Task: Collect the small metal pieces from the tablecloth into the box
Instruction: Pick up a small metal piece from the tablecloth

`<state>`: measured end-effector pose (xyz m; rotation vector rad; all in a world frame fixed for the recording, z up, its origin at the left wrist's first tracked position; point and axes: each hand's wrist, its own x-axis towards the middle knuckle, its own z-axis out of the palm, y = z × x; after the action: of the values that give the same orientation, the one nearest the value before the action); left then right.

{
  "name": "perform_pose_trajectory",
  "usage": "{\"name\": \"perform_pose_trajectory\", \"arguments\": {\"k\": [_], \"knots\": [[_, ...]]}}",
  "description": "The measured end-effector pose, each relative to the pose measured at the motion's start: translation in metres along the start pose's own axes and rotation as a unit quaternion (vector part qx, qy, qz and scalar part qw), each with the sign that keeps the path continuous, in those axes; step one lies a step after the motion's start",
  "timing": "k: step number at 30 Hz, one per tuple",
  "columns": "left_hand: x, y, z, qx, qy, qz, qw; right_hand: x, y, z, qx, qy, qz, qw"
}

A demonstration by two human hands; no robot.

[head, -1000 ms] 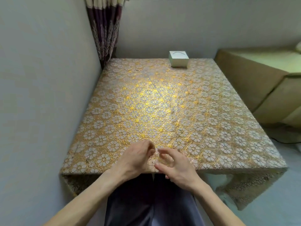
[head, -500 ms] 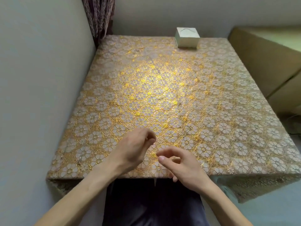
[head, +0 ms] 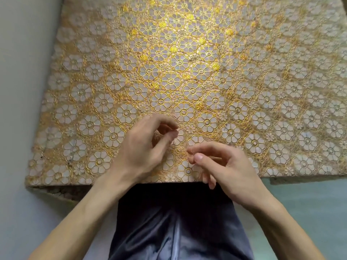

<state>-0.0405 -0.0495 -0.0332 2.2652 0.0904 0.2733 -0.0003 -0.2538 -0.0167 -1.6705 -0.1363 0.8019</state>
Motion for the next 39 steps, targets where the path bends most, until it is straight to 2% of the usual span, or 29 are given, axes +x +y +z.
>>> {"name": "perform_pose_trajectory", "arguments": {"k": [8, 12, 19, 24, 35, 39], "knots": [[-0.027, 0.016, 0.011, 0.058, 0.058, -0.006, 0.997, 0.005, -0.001, 0.002, 0.009, -0.007, 0.016, 1.0], [-0.044, 0.031, 0.017, 0.107, 0.07, -0.043, 0.991, 0.006, 0.0, 0.002, -0.014, -0.016, 0.007, 1.0], [-0.048, 0.038, 0.029, 0.058, 0.072, -0.127, 0.988, 0.002, 0.004, 0.003, -0.028, -0.001, -0.019, 0.999], [-0.044, 0.041, 0.026, 0.029, 0.059, -0.159, 0.985, -0.004, 0.008, 0.003, -0.109, 0.029, -0.083, 0.99], [-0.043, 0.046, 0.024, -0.009, 0.053, -0.178, 0.983, -0.011, 0.008, 0.006, -0.219, 0.08, -0.177, 0.956], [-0.044, 0.045, 0.024, -0.012, 0.053, -0.174, 0.983, -0.011, 0.009, 0.005, -0.223, 0.085, -0.176, 0.955]]}}
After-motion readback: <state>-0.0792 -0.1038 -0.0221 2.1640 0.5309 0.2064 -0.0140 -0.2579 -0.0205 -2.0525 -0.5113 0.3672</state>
